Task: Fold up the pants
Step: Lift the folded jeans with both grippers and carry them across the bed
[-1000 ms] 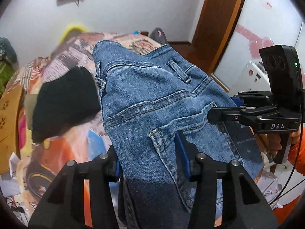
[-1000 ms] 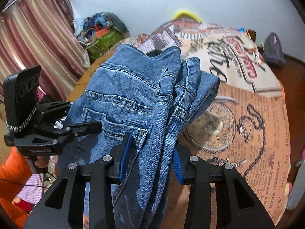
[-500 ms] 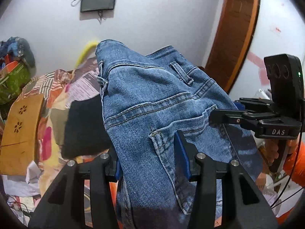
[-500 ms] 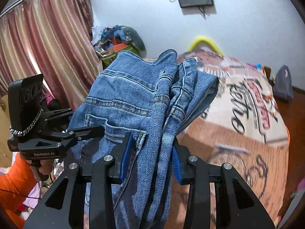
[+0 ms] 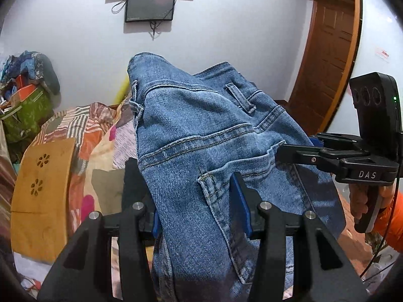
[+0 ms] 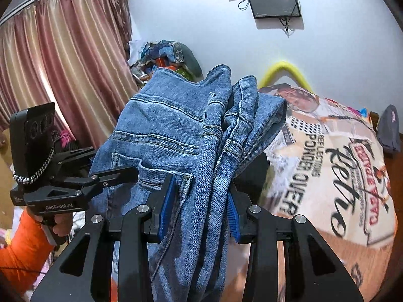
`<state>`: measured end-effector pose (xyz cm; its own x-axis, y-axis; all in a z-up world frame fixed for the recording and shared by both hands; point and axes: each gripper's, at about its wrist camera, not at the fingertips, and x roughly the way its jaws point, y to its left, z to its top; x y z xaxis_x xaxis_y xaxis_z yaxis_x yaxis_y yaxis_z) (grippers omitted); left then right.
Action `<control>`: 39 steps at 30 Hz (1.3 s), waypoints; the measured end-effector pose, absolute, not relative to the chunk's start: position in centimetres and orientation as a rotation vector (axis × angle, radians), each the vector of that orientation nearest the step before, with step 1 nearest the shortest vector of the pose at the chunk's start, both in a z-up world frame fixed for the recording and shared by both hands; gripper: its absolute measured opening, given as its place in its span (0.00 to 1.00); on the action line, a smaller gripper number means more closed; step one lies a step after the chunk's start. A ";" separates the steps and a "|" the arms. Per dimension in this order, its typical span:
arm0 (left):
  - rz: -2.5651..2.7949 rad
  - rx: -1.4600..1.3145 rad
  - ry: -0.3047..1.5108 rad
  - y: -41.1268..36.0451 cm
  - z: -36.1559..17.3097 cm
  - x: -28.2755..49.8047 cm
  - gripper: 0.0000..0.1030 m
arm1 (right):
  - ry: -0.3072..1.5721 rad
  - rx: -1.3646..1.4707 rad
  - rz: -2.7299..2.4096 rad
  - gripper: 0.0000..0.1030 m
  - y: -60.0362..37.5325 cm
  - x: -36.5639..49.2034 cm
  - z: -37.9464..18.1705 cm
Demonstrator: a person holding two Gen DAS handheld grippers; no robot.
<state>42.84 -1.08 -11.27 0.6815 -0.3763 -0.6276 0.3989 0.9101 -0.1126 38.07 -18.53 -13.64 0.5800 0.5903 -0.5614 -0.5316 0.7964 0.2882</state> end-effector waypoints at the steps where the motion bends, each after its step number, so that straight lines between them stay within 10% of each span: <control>1: -0.432 0.035 0.700 -0.8 -11.6 43.6 0.46 | 0.689 0.096 0.658 0.33 -18.3 38.9 -13.8; 24: -0.356 -0.056 0.941 2.7 -27.4 59.7 0.47 | 0.901 0.080 0.600 0.36 -14.0 54.0 -26.9; 39: -0.198 0.035 0.775 2.8 -19.4 52.2 0.48 | 0.773 0.022 0.503 0.42 -18.5 47.9 -21.1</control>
